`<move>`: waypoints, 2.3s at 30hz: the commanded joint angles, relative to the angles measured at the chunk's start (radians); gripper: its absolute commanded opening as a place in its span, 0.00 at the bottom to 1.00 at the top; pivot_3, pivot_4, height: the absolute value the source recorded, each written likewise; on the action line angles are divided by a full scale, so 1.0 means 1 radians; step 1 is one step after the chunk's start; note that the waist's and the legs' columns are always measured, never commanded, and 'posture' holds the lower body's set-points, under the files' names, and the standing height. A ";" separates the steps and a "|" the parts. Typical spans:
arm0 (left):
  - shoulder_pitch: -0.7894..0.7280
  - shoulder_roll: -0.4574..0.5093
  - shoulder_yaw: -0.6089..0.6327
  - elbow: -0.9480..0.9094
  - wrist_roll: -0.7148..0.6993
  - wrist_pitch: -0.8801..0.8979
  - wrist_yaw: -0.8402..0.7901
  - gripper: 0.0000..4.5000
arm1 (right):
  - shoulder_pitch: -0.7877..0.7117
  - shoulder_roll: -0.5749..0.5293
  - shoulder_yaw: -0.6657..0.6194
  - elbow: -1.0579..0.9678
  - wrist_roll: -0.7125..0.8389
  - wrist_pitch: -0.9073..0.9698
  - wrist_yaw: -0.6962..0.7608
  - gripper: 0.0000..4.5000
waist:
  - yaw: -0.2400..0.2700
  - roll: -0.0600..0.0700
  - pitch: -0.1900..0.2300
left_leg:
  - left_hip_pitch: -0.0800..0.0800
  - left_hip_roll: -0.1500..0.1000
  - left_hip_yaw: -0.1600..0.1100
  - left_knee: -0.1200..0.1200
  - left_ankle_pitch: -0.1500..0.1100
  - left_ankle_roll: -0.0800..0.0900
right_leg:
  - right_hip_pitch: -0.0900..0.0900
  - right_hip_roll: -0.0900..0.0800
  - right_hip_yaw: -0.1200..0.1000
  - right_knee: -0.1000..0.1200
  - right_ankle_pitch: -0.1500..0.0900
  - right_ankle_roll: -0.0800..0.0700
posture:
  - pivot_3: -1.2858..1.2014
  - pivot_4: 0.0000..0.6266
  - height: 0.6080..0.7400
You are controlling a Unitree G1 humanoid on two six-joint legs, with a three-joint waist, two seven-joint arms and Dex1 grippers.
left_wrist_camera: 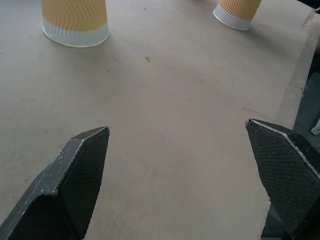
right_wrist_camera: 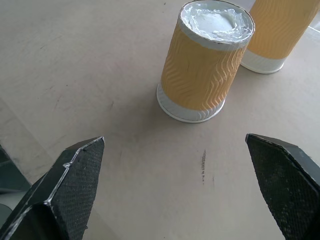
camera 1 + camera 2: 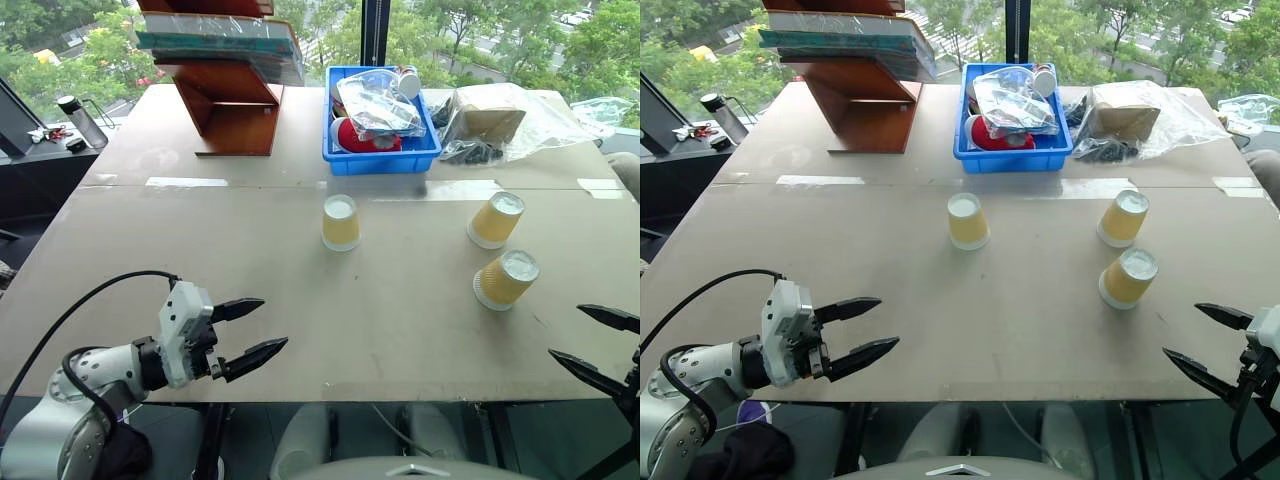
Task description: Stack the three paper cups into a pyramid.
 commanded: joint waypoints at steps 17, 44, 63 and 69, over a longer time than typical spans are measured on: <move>-0.361 0.017 -0.171 -0.094 -0.131 0.060 -0.032 1.00 | -0.194 0.158 0.149 -0.300 0.065 0.342 -0.531 1.00 | 0.015 0.004 -0.001 | -0.012 -0.002 -0.002 0.000 0.002 -0.004 | -0.008 0.000 -0.003 -0.004 0.000 0.001 | 0.52 0.24 1.00; -0.257 0.034 -0.142 -0.132 -0.131 0.016 -0.057 1.00 | -0.322 0.127 0.258 -0.157 0.013 0.235 -0.460 0.50 | -0.005 0.004 0.000 | -0.011 -0.002 -0.003 0.001 0.002 -0.003 | -0.008 0.001 -0.003 -0.003 0.000 0.001 | 0.52 0.24 1.00; -0.035 -0.005 -0.011 -0.105 -0.083 -0.109 -0.057 1.00 | -0.631 0.144 0.620 -0.166 -0.043 0.304 -0.472 0.50 | -0.004 0.003 0.001 | -0.013 -0.002 -0.005 0.001 0.002 -0.004 | -0.008 0.001 -0.005 -0.005 0.000 0.001 | 0.52 0.24 1.00; -0.007 -0.022 0.000 -0.131 -0.088 -0.111 -0.044 1.00 | -0.597 0.144 0.618 -0.126 -0.052 0.272 -0.436 0.50 | -0.006 0.003 0.001 | -0.013 -0.002 -0.005 0.001 0.002 -0.004 | -0.008 0.001 -0.005 -0.005 0.000 0.001 | 0.52 0.24 1.00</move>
